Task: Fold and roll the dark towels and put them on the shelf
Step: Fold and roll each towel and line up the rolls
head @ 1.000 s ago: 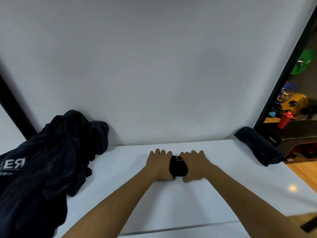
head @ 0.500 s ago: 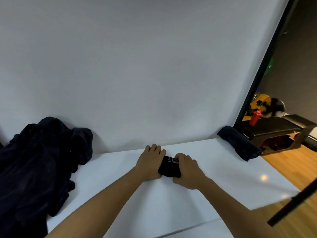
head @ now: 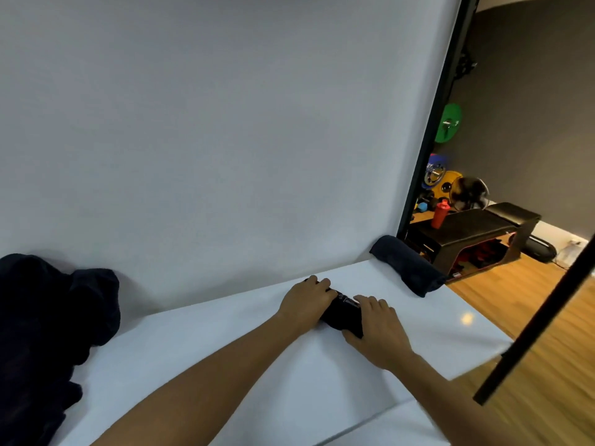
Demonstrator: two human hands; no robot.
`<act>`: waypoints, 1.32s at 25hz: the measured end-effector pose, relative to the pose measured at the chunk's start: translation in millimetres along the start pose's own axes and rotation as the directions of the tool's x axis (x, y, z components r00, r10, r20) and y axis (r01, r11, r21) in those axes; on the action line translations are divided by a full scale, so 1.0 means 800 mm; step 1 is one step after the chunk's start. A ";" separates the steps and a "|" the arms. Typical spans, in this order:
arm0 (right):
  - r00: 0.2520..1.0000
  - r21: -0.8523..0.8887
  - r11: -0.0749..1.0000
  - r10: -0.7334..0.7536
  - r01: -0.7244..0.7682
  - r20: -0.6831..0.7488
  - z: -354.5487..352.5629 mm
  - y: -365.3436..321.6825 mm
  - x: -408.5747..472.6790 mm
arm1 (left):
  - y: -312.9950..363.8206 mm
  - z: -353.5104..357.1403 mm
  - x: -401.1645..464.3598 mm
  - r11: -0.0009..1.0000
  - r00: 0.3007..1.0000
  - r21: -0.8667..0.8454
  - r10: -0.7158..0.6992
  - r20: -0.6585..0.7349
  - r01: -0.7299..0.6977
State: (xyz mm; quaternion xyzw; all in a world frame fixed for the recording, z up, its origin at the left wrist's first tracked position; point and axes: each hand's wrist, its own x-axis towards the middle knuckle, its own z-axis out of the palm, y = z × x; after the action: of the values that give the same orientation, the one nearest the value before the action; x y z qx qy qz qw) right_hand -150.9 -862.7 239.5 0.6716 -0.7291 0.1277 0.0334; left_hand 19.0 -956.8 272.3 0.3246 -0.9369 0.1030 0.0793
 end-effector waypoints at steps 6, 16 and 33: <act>0.994 0.014 1.000 -0.006 0.008 -0.107 -0.011 0.073 0.009 | 0.034 0.023 0.102 0.998 0.999 -0.061 -0.028 0.032 0.030; 0.983 -0.037 0.994 0.091 -0.098 -0.162 0.000 0.140 0.081 | 0.039 0.058 0.211 0.977 0.995 -0.192 -0.098 0.000 0.096; 0.974 -0.162 0.974 0.130 -0.161 -0.186 -0.016 0.131 0.082 | 0.070 0.037 0.147 0.974 0.988 -0.164 -0.150 0.041 0.155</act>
State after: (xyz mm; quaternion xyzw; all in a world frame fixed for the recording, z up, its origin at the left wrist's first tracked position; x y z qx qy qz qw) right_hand -262.6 -916.5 251.4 0.5968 -0.7792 0.1230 0.1466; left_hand -109.8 -990.5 261.3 0.3892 -0.9155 0.0132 0.1006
